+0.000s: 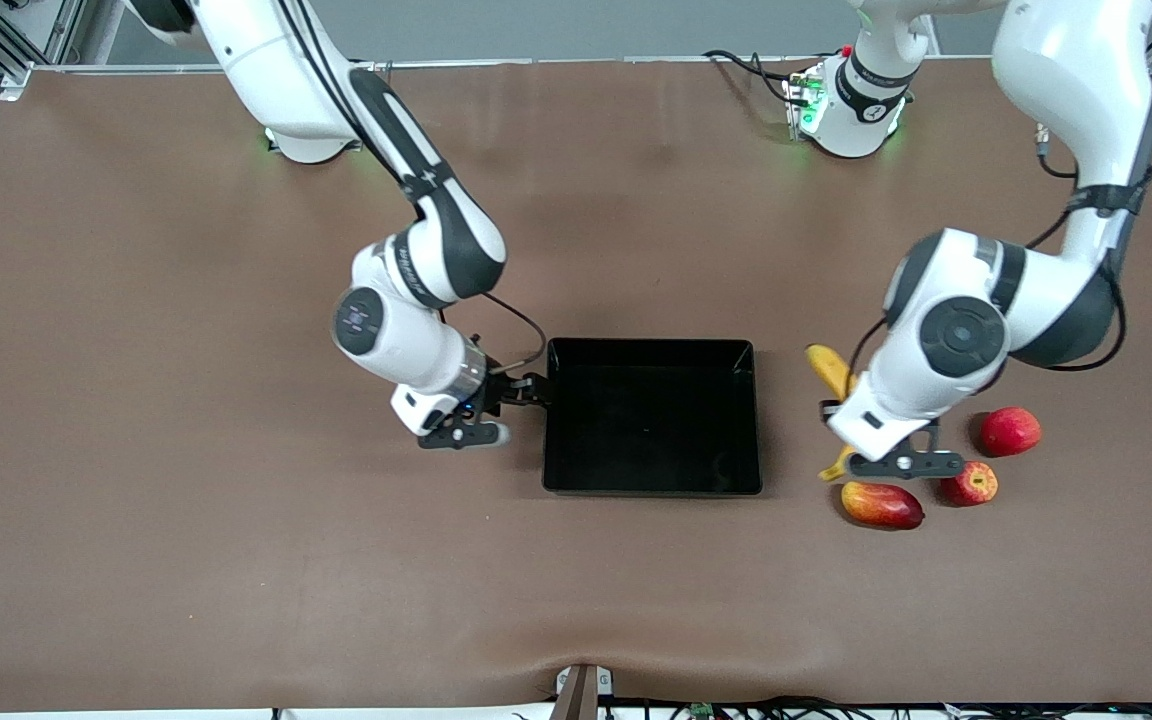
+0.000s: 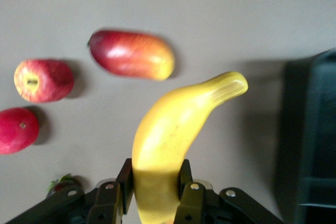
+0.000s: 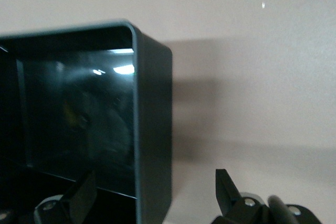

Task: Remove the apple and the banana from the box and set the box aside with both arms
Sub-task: 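Set the banana by the fruits while the right gripper grips the tray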

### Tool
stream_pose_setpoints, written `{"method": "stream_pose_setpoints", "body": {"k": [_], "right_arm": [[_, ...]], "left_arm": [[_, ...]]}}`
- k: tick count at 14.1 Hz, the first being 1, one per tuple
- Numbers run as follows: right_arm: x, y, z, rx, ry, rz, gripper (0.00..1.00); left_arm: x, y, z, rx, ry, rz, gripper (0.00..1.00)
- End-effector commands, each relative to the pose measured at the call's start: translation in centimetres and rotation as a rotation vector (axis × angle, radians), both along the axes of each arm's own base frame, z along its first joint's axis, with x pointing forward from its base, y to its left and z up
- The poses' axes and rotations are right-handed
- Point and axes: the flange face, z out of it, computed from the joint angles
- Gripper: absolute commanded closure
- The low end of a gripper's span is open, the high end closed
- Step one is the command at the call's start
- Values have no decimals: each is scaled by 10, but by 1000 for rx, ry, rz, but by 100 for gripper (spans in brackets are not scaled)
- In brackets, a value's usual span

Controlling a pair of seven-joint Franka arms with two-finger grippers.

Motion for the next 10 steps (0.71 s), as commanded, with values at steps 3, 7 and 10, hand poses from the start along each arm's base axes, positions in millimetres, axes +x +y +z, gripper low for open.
{"method": "stream_pose_setpoints", "body": {"k": [3, 7, 10], "right_arm": [[0, 37, -15, -58, 29, -34, 0], [-13, 63, -38, -79, 57, -60, 49], [-10, 62, -32, -73, 78, -127, 98]], "left_arm": [[-32, 75, -61, 53, 7, -18, 100], [-42, 88, -86, 40, 24, 81, 100], [-42, 98, -101, 34, 26, 174, 100]]}}
